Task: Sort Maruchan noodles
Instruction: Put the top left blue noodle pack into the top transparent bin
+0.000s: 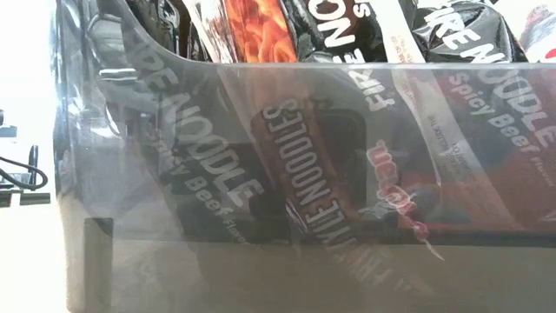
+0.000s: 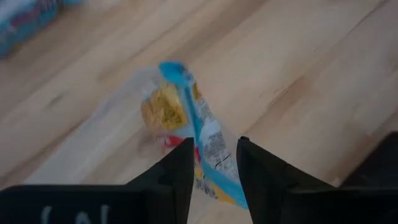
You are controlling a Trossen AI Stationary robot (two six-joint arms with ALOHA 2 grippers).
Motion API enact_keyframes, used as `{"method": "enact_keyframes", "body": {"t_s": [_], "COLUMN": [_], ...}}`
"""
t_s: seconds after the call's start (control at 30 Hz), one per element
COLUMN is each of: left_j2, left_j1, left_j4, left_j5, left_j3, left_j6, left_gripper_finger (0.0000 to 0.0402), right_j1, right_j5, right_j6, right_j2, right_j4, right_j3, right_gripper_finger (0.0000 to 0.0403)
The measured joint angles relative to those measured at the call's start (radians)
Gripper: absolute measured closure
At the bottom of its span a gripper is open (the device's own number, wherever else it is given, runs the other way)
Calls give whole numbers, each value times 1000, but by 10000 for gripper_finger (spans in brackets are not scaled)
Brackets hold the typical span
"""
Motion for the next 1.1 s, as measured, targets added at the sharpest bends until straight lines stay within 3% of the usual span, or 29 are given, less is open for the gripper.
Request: {"method": "enact_keyframes", "body": {"t_s": [0.13, 0.27, 0.33, 0.43, 0.6, 0.83, 1.1], "left_j2": [-43, -103, -132, -174, -212, -177, -81], "left_j1": [0, -1, 1, 60, 310, 654, 823], "left_j4": [-25, -61, -114, -140, 12, 462, 598], "left_j5": [-61, -247, -337, -365, -268, -12, 34], "left_j3": [43, 49, 32, -55, -253, -424, -484], "left_j6": [52, 113, 112, 80, 121, 303, 345], "left_gripper_finger": [270, 269, 272, 282, 285, 252, 224], "right_j1": [0, -4, -6, -6, -10, -38, -42], "right_j5": [1, 8, 9, 11, 81, 144, 135], "right_j6": [0, -1, 5, 25, 23, 23, 31], "right_j2": [0, 0, 0, 0, 0, 0, 0], "right_j4": [5, 15, 24, 26, 44, 61, 63], "right_j3": [0, 0, 0, 0, 0, 0, 0], "right_gripper_finger": [273, 273, 273, 273, 273, 273, 273]}}
